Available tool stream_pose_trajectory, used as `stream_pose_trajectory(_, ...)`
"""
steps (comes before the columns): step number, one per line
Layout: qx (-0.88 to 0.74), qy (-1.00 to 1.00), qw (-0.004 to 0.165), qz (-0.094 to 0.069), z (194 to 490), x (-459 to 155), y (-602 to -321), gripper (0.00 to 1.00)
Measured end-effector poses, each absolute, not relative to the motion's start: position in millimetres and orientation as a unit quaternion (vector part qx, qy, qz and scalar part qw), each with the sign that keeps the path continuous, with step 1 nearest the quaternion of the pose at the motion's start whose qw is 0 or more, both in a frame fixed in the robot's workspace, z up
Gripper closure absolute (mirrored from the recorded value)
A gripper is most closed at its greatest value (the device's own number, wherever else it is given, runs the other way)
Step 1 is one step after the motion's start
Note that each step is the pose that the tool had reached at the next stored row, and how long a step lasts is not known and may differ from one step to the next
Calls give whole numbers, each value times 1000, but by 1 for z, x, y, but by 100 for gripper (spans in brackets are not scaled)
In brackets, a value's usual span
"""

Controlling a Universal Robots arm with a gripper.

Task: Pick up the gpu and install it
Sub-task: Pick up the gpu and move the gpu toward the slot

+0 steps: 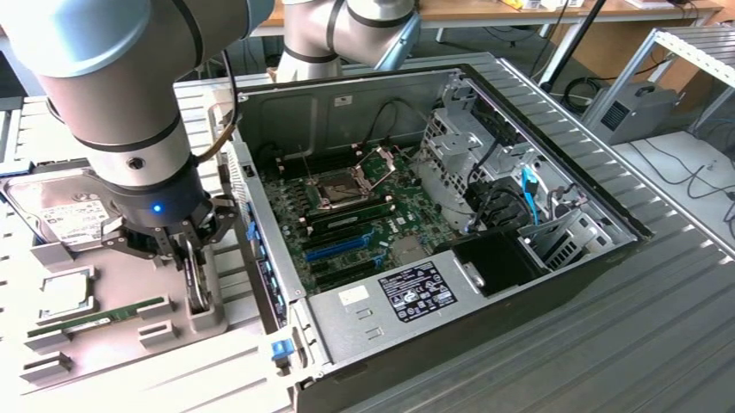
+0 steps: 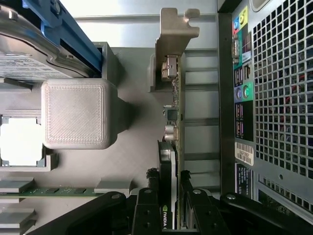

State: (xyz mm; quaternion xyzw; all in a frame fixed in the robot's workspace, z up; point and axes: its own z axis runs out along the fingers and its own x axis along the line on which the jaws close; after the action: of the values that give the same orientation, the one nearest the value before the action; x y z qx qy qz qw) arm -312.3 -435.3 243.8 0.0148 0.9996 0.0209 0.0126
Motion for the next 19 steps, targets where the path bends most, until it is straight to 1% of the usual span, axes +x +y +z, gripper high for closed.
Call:
stream_pose_trajectory(12, 15, 1000, 13, 20, 264, -312, -435, 73)
stream_pose_trajectory(19, 15, 1000, 13, 19, 286, -312, -435, 73)
